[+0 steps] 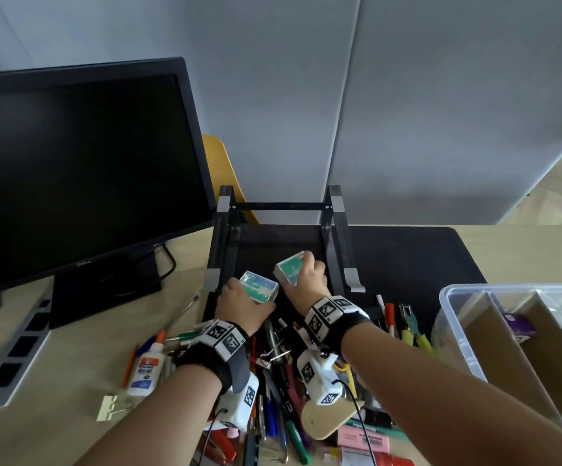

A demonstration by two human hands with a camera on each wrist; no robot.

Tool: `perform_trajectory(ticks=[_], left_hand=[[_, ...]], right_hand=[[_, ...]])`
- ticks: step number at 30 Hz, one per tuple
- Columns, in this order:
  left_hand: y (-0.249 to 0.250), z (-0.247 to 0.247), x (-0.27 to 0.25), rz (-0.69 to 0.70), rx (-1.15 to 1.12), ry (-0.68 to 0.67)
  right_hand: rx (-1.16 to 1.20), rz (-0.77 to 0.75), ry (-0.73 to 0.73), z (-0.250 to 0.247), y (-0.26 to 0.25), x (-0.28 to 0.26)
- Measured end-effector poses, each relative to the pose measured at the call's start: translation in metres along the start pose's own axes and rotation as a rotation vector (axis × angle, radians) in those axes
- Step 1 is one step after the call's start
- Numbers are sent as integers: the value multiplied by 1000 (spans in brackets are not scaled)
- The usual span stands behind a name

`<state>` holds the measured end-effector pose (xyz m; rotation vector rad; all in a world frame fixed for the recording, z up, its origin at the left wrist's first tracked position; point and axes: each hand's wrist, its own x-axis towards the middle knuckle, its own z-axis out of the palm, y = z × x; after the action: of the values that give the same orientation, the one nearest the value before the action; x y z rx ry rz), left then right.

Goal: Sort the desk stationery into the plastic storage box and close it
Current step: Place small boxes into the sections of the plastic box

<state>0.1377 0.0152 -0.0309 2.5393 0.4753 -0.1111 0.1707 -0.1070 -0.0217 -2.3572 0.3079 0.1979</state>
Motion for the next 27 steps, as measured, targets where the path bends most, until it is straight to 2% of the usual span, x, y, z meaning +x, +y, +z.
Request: perform_trajectory(ticks=[3, 6, 12, 20, 25, 27], left_hand=[[6, -9, -7, -11, -52, -10], [14, -19, -16, 44, -91, -9], [34, -31, -39, 142, -206, -3], [77, -38, -83, 218, -221, -148], [111, -37, -117, 297, -300, -178], [125, -32, -127, 323, -293, -194]], right_hand=[[91, -63, -19, -20, -12, -11], [146, -161, -11, -49, -19, -29], [87, -246, 17, -105, -7, -62], [163, -206, 137, -175, 42, -92], [171, -146, 146, -224, 85, -99], [177, -144, 106, -240, 101, -100]])
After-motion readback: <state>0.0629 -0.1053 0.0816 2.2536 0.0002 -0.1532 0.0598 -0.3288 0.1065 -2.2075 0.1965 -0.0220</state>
